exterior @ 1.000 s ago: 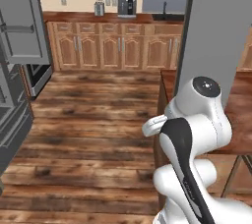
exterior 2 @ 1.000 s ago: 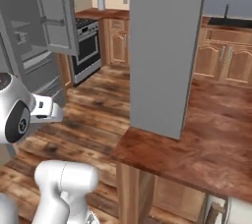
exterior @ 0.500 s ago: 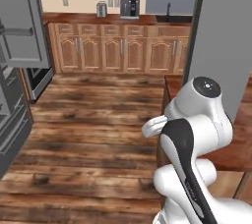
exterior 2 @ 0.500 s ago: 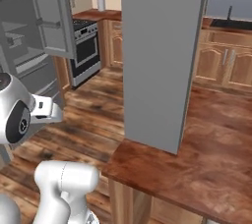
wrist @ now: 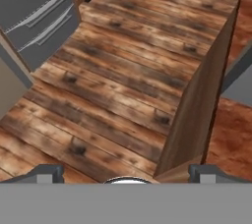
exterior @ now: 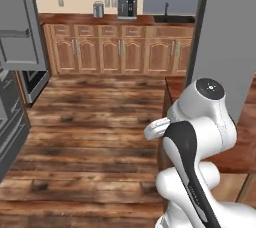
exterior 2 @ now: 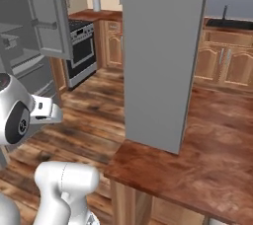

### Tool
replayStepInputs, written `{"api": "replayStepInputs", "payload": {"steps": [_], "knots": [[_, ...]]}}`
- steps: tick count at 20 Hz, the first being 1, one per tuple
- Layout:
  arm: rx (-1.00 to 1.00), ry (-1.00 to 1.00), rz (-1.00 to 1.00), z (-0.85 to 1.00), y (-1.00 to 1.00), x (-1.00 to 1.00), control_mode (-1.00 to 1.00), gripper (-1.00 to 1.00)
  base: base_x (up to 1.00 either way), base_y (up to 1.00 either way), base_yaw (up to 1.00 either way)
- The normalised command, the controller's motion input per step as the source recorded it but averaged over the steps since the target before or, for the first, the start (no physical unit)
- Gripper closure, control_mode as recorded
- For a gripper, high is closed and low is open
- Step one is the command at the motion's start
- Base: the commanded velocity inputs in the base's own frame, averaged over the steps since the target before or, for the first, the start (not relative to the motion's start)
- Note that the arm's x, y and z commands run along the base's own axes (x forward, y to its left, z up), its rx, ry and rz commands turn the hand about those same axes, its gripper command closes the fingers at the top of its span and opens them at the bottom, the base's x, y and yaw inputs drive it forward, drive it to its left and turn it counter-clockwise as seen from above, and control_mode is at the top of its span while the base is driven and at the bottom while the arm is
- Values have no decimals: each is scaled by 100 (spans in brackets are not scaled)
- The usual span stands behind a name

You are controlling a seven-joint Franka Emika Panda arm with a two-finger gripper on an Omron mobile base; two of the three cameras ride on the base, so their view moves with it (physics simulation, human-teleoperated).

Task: Open the fridge, grab two sodas, and place both sodas inside the bowl with ice on the dining counter.

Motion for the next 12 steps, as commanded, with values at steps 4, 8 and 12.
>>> {"api": "replayStepInputs", "payload": {"steps": [4, 8, 12], "knots": [[0, 0, 0, 0, 0, 0, 100, -100, 15, 75, 0], [0, 0, 0, 0, 0, 0, 100, -100, 21, 70, 0], [0, 0, 0, 0, 0, 0, 100, -100, 52, 9, 3]]}}
